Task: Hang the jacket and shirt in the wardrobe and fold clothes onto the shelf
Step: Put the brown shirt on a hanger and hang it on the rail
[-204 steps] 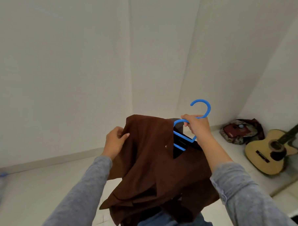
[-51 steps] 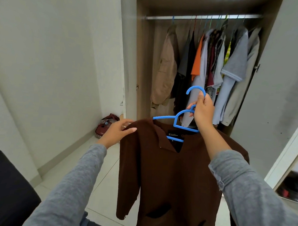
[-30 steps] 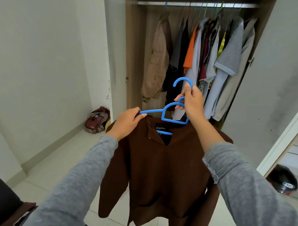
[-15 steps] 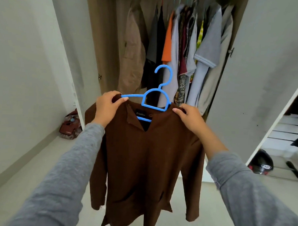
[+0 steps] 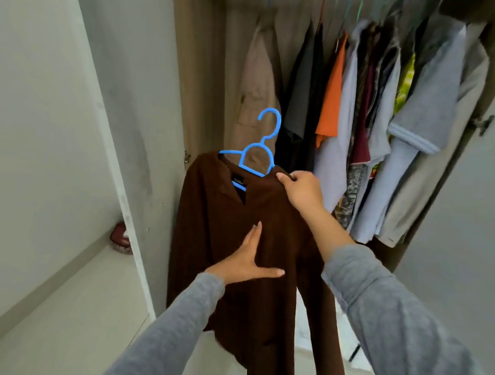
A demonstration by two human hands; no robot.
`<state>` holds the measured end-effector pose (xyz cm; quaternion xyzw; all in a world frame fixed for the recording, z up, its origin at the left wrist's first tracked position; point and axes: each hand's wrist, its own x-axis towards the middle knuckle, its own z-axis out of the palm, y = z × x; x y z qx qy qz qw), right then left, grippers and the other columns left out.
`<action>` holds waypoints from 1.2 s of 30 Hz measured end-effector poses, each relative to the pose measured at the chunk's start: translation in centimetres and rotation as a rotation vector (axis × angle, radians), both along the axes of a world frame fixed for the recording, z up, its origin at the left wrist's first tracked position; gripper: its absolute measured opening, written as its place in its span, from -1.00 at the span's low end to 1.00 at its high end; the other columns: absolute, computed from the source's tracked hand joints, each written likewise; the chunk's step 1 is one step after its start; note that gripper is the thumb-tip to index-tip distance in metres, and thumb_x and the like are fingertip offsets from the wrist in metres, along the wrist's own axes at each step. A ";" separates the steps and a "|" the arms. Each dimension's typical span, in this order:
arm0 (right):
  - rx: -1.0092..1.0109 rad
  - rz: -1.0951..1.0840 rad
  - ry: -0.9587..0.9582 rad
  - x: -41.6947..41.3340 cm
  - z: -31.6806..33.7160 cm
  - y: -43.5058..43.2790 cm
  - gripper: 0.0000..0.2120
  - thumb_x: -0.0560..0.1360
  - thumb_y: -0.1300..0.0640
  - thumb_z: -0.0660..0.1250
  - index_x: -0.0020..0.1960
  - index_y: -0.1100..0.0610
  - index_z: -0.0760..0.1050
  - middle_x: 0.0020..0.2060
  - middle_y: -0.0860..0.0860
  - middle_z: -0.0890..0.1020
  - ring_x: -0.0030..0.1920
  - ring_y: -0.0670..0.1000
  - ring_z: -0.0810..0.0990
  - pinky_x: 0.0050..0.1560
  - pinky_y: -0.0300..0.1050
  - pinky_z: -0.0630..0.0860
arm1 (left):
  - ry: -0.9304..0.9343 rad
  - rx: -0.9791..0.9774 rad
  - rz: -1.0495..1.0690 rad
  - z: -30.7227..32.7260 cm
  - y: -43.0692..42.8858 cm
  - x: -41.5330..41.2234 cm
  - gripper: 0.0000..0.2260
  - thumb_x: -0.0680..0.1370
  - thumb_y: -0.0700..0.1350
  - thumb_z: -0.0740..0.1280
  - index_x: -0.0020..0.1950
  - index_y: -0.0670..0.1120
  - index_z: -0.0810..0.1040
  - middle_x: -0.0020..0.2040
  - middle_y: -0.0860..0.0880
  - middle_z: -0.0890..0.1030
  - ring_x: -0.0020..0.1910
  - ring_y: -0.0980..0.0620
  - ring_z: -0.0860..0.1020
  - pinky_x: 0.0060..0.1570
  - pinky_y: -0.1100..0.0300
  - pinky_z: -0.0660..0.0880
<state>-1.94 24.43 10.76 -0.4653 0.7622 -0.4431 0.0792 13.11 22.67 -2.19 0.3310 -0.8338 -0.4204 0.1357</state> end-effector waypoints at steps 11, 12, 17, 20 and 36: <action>-0.244 0.133 -0.410 5.4 10.4 -17.5 -0.64 0.56 -0.02 0.21 -0.37 0.02 0.25 -0.28 0.02 0.44 -0.11 0.05 0.43 -0.02 -0.03 0.44 | 0.367 -0.124 0.284 4.8 -13.4 -1.5 0.20 0.18 0.36 0.48 0.52 0.13 -0.29 0.55 0.12 -0.19 0.52 0.13 -0.11 0.50 0.00 0.01; -0.277 0.158 -0.430 5.8 11.4 -18.5 -0.68 0.57 -0.01 0.20 -0.34 0.04 0.32 -0.23 0.05 0.47 -0.08 0.07 0.47 0.04 -0.02 0.46 | 0.426 -0.145 0.331 5.4 -14.4 -1.6 0.17 0.20 0.36 0.47 0.53 0.12 -0.24 0.55 0.11 -0.13 0.52 0.13 -0.06 0.50 0.00 0.04; -0.370 0.235 -0.461 6.5 16.3 -24.7 -0.77 0.59 0.02 0.17 -0.15 0.12 0.46 -0.18 0.07 0.48 -0.05 0.11 0.52 -0.04 -0.08 0.45 | 0.682 -0.194 0.518 9.0 -22.0 -2.9 -0.08 0.32 0.34 0.38 0.54 0.10 0.01 0.52 0.09 0.16 0.47 0.14 0.18 0.45 -0.01 0.21; -0.414 0.277 -0.496 5.4 18.6 -28.9 -0.68 0.61 0.05 0.15 0.22 0.25 0.45 0.04 0.14 0.56 0.03 0.10 0.54 -0.01 -0.07 0.46 | 0.773 -0.220 0.507 11.2 -26.8 -3.9 -0.18 0.38 0.34 0.35 0.52 0.13 0.06 0.51 0.10 0.19 0.45 0.15 0.22 0.44 0.04 0.23; -0.555 0.369 -0.549 -2.5 29.5 -46.9 -0.69 0.60 0.14 0.17 0.26 0.30 0.43 -0.34 0.01 0.42 -0.40 -0.08 0.36 -0.57 -0.36 0.31 | 0.807 -0.436 0.364 23.0 -47.4 -9.0 -0.77 0.53 0.06 0.34 0.18 0.18 0.49 0.18 0.10 0.58 0.18 0.20 0.53 0.23 0.20 0.43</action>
